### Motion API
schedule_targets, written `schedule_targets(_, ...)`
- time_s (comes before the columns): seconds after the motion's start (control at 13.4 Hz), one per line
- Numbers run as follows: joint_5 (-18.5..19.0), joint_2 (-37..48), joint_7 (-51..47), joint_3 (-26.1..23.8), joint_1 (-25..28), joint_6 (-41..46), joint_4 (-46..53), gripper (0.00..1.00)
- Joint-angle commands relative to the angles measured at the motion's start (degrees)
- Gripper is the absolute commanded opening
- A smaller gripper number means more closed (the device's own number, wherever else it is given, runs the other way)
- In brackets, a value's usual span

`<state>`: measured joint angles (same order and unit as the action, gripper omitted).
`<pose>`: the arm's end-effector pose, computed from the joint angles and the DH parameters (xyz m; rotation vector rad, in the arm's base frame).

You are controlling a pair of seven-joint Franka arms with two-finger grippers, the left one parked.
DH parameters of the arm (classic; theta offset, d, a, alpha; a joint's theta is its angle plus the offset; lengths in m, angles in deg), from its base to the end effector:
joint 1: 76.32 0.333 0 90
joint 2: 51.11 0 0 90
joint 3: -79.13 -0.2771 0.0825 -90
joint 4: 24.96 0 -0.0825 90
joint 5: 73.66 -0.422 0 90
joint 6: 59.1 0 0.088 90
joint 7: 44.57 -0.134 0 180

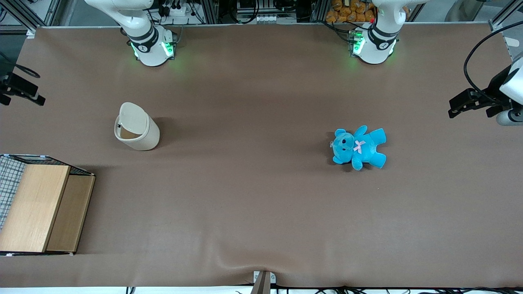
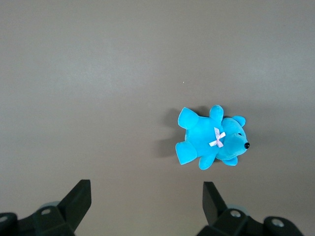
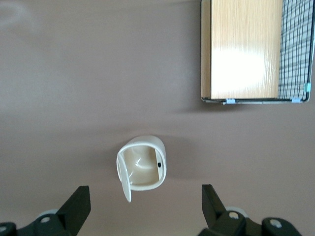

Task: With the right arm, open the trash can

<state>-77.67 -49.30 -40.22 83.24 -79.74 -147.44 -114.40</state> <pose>0.5778 -0.0673 0.5799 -3.0698 0.0814 -0.0303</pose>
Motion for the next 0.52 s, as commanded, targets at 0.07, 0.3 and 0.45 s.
schedule_targets(0.07,-0.03,-2.07,0.92,-0.15,-0.26,0.02,2.25,1.0)
schedule_targets(0.3,0.06,-2.25,0.83,-0.15,-0.09,0.02,3.22,1.0)
schedule_targets(0.45,0.14,-2.6,0.83,-0.15,-0.09,0.02,3.22,1.0)
